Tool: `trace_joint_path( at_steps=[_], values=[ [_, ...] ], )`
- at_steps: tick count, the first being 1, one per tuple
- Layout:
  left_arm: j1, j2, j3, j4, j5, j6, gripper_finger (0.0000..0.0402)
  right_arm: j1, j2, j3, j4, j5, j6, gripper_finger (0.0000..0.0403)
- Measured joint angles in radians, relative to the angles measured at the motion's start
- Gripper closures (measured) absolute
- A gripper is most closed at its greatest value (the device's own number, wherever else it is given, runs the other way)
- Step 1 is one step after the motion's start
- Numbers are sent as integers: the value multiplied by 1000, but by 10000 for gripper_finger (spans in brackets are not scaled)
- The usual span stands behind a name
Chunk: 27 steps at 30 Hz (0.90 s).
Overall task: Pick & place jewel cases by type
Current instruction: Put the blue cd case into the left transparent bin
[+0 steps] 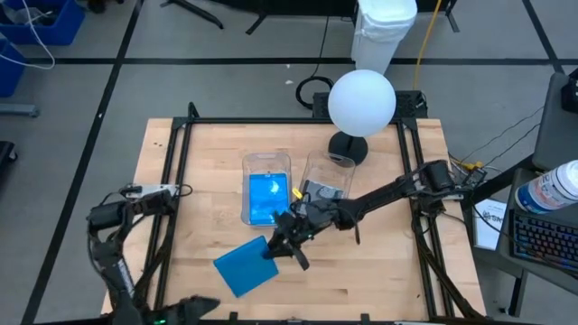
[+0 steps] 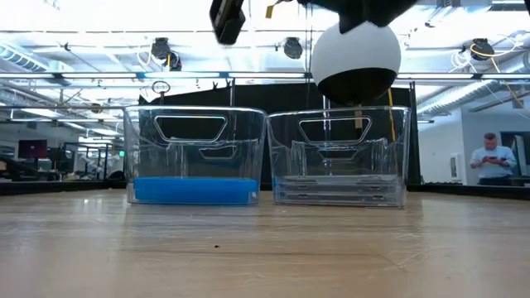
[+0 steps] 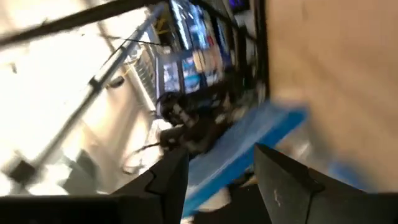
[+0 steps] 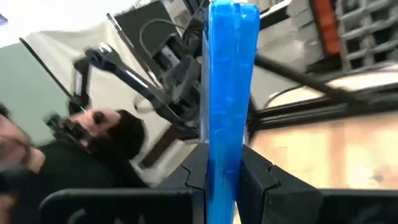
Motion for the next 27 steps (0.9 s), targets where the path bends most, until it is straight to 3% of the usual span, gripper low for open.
trace_joint_path(
  at_steps=[2, 5, 9, 14, 21, 27],
  values=[
    [-34, 0, -1, -1, 2, -189, 219, -13, -63, 0, -106, 13, -111, 370],
    [-53, -1, 0, -19, 35, -439, 236, -41, -185, 1, -291, 147, -329, 370],
    [-44, -1, 0, -28, 145, -628, 271, -123, -308, 3, -435, 244, -463, 370],
    [5, -2, -1, -84, 305, -766, 322, -241, -360, 3, -486, 242, -425, 370],
    [53, -2, -1, -167, 374, -894, 393, -353, -344, 2, -621, 214, -289, 370],
    [57, -2, -1, -191, 376, -921, 379, -364, -302, -7, -677, 212, -126, 370]
  ],
)
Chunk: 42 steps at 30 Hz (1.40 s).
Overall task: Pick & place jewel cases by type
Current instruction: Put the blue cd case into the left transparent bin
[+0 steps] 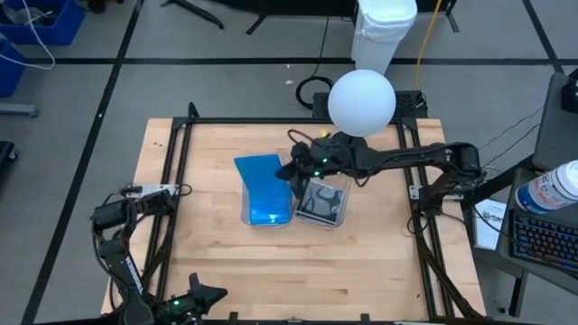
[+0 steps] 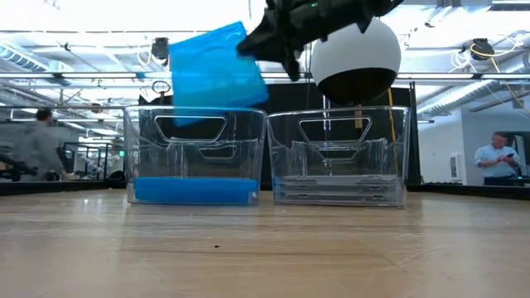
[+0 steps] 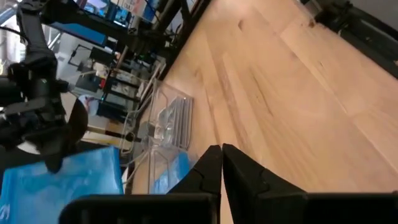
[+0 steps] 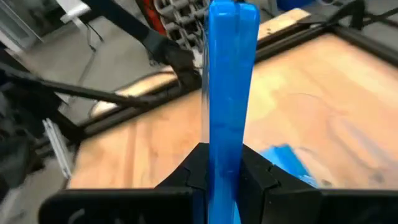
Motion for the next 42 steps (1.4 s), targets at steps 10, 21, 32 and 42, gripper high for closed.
trace_joint_path(
  at_steps=[10, 21, 32, 42],
  values=[
    [1, 0, 0, 3, 15, -23, 394, 2, 146, 1, 28, -17, 190, 369],
    [-2, 0, 0, 3, 55, -45, 397, -13, 158, 2, 14, 1, 424, 368],
    [-35, 0, 0, 2, 78, -46, 397, -3, 196, 4, -33, -30, 554, 363],
    [-47, 0, 0, 1, 76, -42, 387, -1, 202, 1, -9, -88, 492, 314]
  ],
)
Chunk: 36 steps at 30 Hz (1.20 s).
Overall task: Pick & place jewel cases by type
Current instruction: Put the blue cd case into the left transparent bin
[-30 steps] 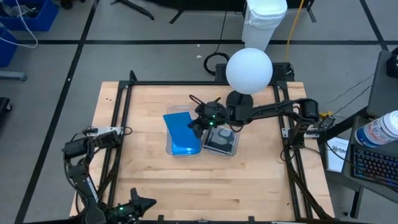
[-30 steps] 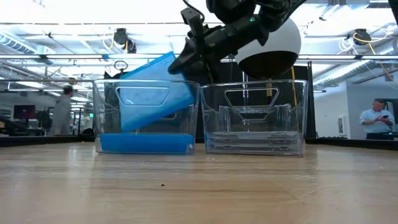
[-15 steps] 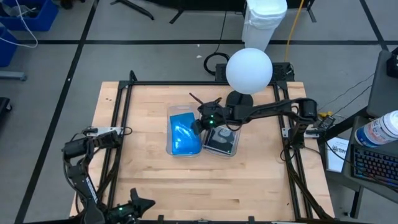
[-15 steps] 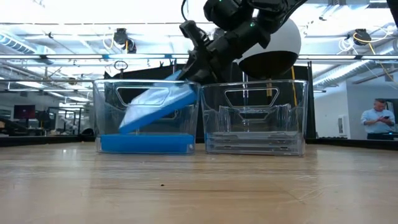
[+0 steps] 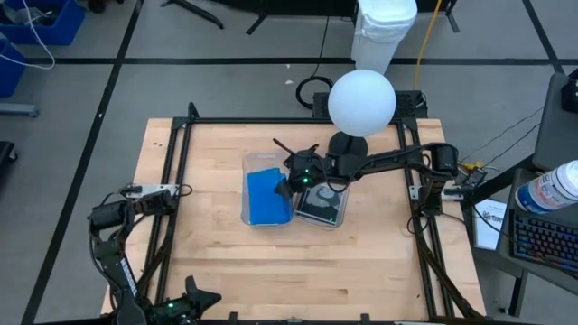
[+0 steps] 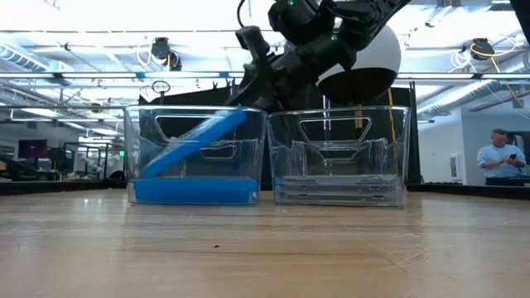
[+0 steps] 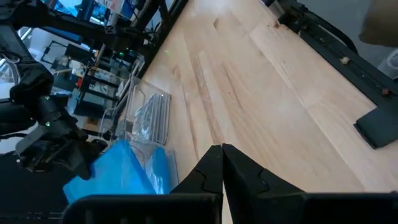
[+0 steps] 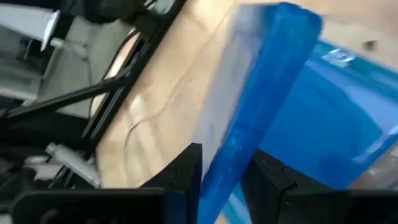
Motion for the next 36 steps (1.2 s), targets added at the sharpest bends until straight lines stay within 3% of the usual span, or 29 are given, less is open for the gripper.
trace_joint_path(
  at_steps=[15, 21, 31, 36],
  values=[
    [8, 0, 0, 1, -4, 76, 396, 18, -1, 0, -34, -18, -102, 178],
    [40, 1, 0, 1, 11, 57, 378, 17, -1, 0, -70, -21, -145, 170],
    [132, 1, 0, 3, 172, 53, 389, 23, -1, 0, -119, -20, -254, 169],
    [146, 1, 0, 20, 178, 94, 392, 24, -32, 0, -116, -19, -297, 159]
  ],
)
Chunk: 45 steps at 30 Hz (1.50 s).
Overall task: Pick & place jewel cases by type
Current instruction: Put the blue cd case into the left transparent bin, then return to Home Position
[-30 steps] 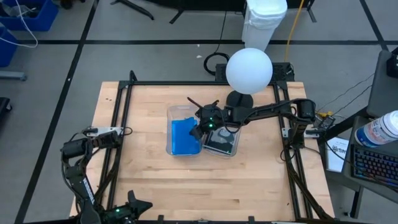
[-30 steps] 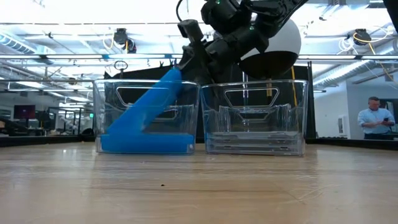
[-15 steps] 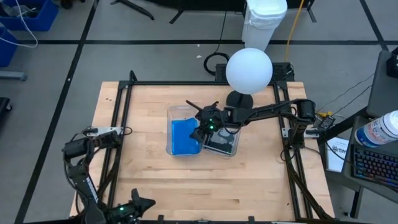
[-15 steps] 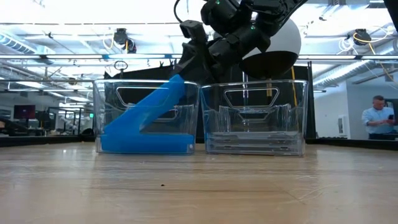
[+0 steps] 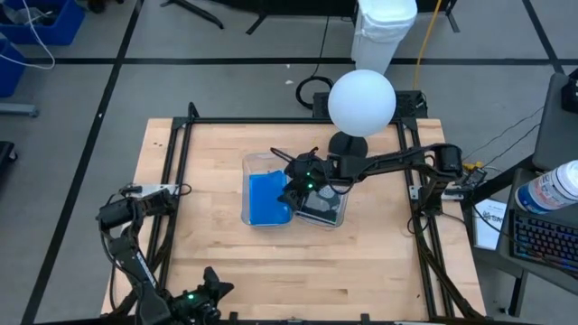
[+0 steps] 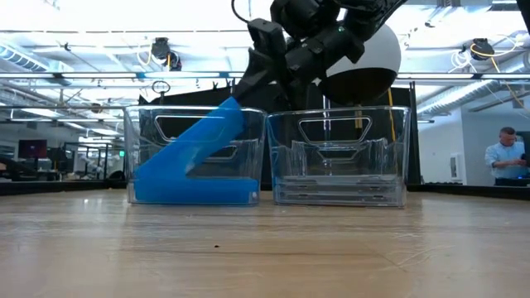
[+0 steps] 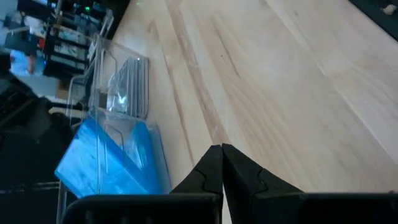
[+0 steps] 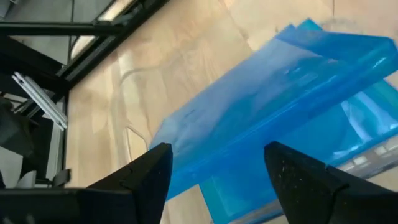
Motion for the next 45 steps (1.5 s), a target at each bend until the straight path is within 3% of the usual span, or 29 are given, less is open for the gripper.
trace_joint_path(
  at_steps=[10, 14, 19, 24, 27, 31, 37, 40, 45],
  values=[
    [22, 0, 0, 54, 4, 116, 382, 0, -10, 1, -37, 2, 5, 125],
    [35, 0, 0, 53, 38, 127, 397, 0, -32, 1, -41, 5, -11, 122],
    [61, 0, 0, 57, 41, 197, 383, 0, -51, 0, -82, 1, -32, 122],
    [108, 0, 0, 56, 19, 338, 397, 20, -103, 1, -110, -2, -204, 129],
    [163, -22, 0, 59, -8, 468, 390, 41, -145, 0, -159, 27, -312, 153],
    [273, -98, 0, 69, -9, 603, 391, 84, -229, 0, -212, 213, -444, 221],
    [448, -293, 0, 202, 208, 846, 397, 183, -354, 1, -302, 509, -698, 381],
    [528, -403, 0, 245, 336, 919, 398, 228, -415, 0, -341, 606, -731, 389],
    [647, -618, -16, 363, 564, 951, 399, 285, -535, -45, -360, 603, -705, 394]
  ],
)
